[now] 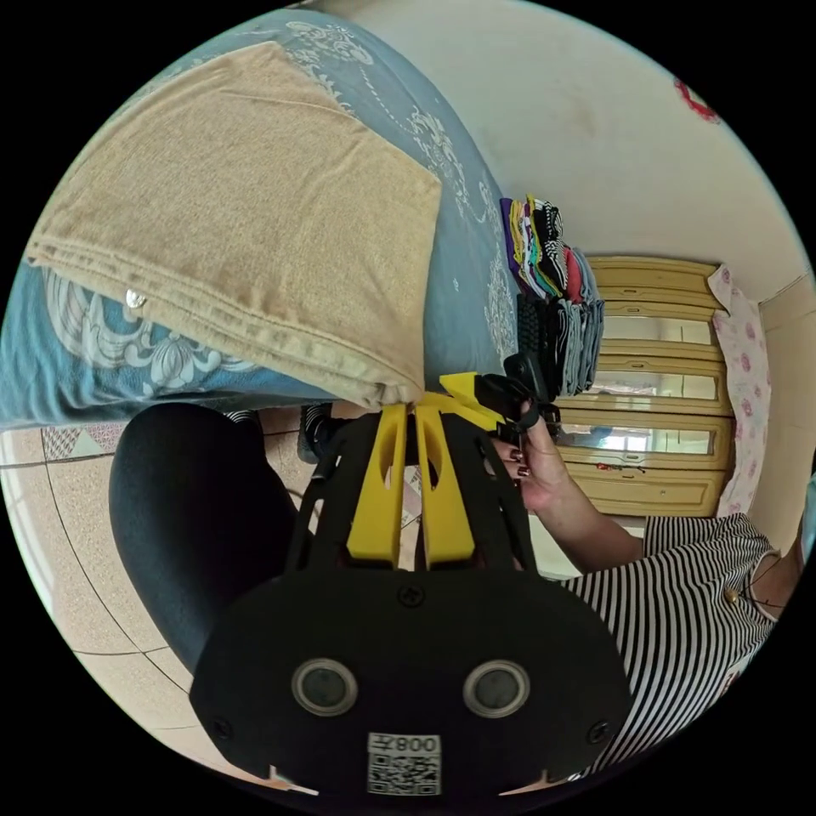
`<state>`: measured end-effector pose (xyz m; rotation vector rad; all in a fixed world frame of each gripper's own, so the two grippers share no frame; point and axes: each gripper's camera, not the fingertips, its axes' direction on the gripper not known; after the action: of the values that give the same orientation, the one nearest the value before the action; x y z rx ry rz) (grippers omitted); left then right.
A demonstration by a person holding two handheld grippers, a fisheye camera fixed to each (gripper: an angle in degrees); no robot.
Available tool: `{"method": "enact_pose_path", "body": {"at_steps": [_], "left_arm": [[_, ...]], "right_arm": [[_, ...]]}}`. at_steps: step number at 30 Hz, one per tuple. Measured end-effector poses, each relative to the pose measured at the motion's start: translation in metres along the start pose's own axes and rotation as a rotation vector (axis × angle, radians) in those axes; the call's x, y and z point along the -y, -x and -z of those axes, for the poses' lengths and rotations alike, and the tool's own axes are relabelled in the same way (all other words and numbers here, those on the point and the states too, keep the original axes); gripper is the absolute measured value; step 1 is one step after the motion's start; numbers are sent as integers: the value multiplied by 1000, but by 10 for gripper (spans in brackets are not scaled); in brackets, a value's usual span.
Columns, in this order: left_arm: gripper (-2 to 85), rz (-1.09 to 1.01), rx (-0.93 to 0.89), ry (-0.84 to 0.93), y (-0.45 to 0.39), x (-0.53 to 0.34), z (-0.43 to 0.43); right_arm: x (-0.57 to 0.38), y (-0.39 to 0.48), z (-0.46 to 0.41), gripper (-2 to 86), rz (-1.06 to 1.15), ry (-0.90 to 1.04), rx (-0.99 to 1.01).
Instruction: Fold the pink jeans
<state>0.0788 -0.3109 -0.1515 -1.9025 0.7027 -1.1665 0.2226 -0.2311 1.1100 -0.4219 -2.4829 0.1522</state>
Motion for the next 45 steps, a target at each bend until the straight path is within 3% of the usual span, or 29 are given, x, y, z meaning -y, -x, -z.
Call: {"method": "enact_pose_path", "body": {"at_steps": [10, 16, 21, 32, 35, 45], "left_arm": [[9, -62, 2, -10, 10, -6, 23], [12, -67, -19, -12, 22, -15, 40], [31, -5, -84, -134, 55, -42, 82], [142, 367, -625, -593, 178, -72, 140], [146, 421, -686, -668, 190, -71, 144], [95, 425, -573, -652, 165, -52, 169]], "right_arm": [[8, 1, -12, 133, -25, 23, 148], [7, 7, -29, 87, -22, 42, 182], [-5, 28, -29, 58, 28, 32, 160], [-25, 82, -36, 37, 83, 18, 248], [-33, 93, -40, 33, 93, 16, 252], [-84, 108, -62, 30, 81, 17, 247]]}}
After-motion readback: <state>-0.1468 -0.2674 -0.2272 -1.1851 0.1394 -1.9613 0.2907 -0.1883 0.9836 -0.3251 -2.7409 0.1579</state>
